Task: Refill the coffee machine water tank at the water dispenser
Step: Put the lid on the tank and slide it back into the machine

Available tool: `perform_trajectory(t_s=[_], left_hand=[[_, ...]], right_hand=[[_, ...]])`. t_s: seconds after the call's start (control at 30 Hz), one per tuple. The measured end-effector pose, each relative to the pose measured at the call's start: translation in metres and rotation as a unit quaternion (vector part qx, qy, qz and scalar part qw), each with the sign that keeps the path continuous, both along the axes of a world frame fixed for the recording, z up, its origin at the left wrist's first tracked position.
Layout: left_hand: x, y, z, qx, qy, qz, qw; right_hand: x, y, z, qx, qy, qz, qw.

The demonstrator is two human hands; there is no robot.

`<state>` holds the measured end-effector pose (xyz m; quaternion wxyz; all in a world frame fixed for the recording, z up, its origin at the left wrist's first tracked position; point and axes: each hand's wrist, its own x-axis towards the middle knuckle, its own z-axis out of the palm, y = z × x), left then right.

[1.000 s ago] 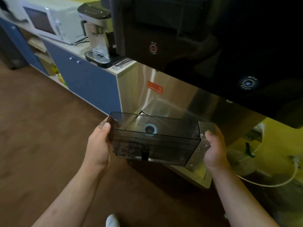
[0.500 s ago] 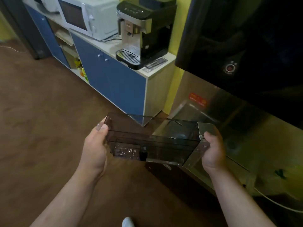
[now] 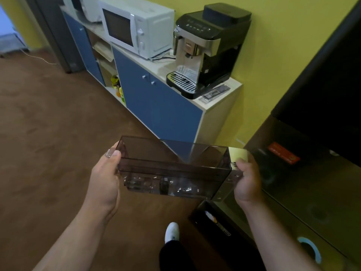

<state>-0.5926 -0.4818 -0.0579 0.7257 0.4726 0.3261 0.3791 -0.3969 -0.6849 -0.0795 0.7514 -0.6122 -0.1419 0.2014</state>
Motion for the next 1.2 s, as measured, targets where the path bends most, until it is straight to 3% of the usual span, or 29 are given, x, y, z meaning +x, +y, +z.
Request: perform_trajectory(t_s=[0.3,0.6,0.97,1.2], left_hand=[[0.064,0.113,-0.002,0.023,0.039,0.005,0.999],[0.135,0.218,-0.002,0.001,0.025,-0.007,1.000],[0.234,0.343,-0.005,-0.020,0.029,-0.119,0.992],[0.296,0.403,-0.002,-0.012,0.063,-0.241,0.968]], right_hand=[[0.061,0.117,-0.010,0.013,-0.040,0.026,0.999],[0.119,0.205,0.001,0.008,-0.050,0.005,0.999],[0.166,0.298,-0.003,-0.010,-0.037,-0.148,0.988],[0.192,0.347,0.001,0.037,0.007,-0.285,0.958]])
